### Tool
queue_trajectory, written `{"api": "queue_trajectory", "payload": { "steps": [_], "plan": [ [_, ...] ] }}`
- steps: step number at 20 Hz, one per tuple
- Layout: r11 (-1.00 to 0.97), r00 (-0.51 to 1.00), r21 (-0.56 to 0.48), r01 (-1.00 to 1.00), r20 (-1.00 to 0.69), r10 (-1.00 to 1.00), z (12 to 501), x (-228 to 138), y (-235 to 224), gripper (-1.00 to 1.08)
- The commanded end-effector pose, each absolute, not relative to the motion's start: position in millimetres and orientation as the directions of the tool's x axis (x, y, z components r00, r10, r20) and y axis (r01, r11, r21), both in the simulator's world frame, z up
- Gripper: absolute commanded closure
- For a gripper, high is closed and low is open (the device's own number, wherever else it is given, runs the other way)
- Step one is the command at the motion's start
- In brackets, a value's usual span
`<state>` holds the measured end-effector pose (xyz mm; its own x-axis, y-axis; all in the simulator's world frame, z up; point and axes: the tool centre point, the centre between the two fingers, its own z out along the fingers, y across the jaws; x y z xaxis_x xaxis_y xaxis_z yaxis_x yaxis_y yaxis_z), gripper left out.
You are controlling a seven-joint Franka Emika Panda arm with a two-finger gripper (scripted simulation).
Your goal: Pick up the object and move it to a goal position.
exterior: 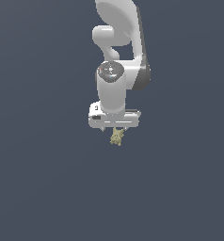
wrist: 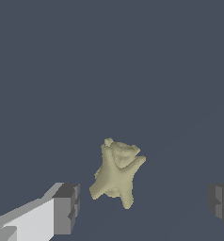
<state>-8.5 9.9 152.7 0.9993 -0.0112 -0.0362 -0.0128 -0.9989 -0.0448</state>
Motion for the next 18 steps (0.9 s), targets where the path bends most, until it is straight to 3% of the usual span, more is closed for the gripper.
{"api": "queue_trajectory", "payload": {
  "steps": [1, 18],
  "plan": [
    [-0.999, 0.999, -0.045, -0.013, -0.036, -0.011, 153, -9, 10, -0.92],
    [-0.998, 0.999, -0.052, -0.031, -0.026, -0.030, 152, -3, -3, -0.92]
  ]
}}
